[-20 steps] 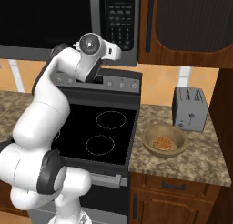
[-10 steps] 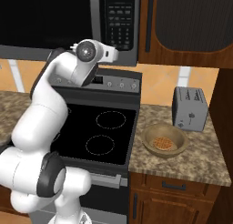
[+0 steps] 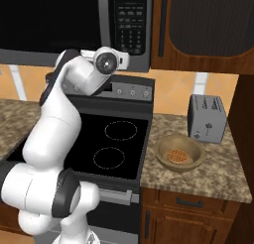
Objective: Open the microwave, place the bowl with waffle inside the microwave, then close the microwave door and turn it on.
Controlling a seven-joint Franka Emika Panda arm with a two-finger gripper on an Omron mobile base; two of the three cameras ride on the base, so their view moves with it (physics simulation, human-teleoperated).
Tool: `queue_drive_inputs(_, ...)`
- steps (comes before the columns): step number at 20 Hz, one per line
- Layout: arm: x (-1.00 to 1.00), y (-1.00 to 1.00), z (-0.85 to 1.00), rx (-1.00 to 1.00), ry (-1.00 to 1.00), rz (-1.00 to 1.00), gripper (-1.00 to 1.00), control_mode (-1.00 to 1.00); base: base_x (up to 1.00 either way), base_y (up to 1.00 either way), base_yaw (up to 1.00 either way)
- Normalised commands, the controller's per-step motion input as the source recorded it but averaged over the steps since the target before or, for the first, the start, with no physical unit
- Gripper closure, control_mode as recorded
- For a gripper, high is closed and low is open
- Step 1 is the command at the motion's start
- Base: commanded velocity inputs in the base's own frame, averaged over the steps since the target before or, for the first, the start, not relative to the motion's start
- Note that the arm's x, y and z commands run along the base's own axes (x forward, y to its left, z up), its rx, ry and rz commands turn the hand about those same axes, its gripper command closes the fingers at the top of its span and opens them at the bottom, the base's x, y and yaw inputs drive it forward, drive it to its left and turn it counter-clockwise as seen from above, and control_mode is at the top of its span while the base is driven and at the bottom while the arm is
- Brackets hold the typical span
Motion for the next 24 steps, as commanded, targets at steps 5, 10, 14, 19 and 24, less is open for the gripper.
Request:
queue_drive_inputs(5, 0.15, 1.0, 0.14, -0.36, 0.24, 0.27, 1.0, -1.0, 0.0, 0.0, 0.0)
queue_drive_inputs(10, -0.26, 1.0, 0.6, -0.55, 0.38, 0.36, 1.0, -1.0, 0.0, 0.0, 0.0)
queue_drive_inputs(14, -0.31, 0.97, 0.9, -0.59, 0.47, 0.42, 1.0, -1.0, 0.0, 0.0, 0.0)
queue_drive_inputs(19, -0.31, 0.94, 0.99, -0.54, 0.46, 0.44, 1.0, -1.0, 0.0, 0.0, 0.0)
queue_drive_inputs(24, -0.49, 0.97, 1.0, -0.54, 0.4, 0.39, 1.0, -1.0, 0.0, 0.0, 0.0)
